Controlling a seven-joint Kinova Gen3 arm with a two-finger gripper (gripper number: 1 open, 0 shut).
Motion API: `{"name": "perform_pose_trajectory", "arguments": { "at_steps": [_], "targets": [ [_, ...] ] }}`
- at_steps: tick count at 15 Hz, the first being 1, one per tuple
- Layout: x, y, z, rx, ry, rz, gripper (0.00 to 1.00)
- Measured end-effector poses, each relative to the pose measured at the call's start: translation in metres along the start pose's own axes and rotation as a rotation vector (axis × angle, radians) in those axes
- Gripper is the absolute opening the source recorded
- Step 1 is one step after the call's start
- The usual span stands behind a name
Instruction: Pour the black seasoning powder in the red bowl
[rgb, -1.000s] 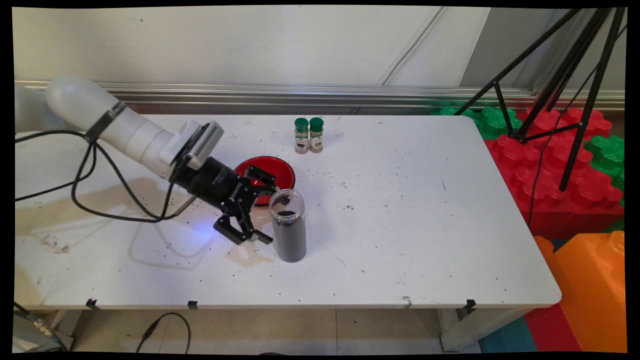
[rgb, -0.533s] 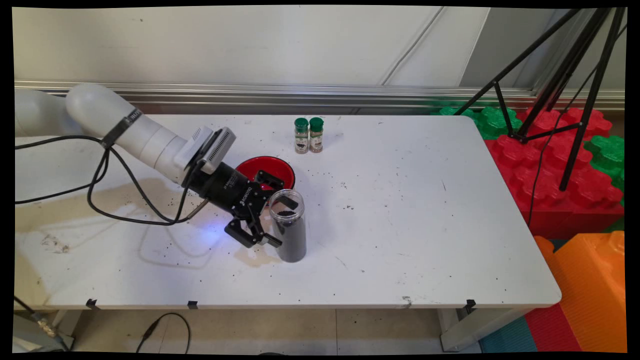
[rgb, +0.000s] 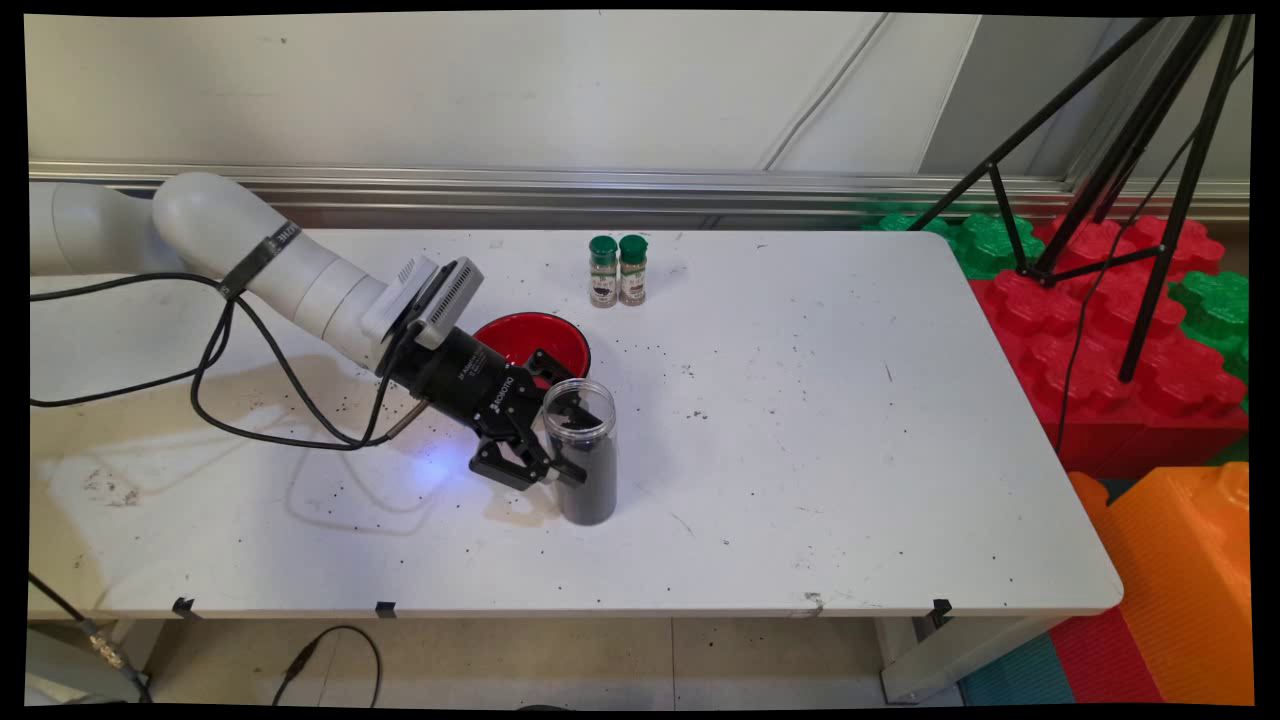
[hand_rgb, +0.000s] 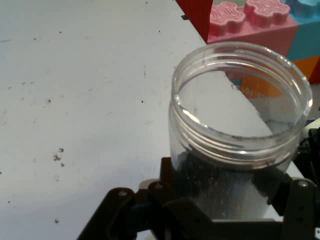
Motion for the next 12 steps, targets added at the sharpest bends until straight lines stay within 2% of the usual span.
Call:
{"name": "perform_pose_trajectory", "arguments": {
  "at_steps": [5, 12],
  "targets": [
    [0.000, -0.002, 0.000, -0.010, 0.008, -0.007, 0.00],
    [0.010, -0.007, -0.012, 0.015, 0.034, -0.053, 0.00]
  ]
}}
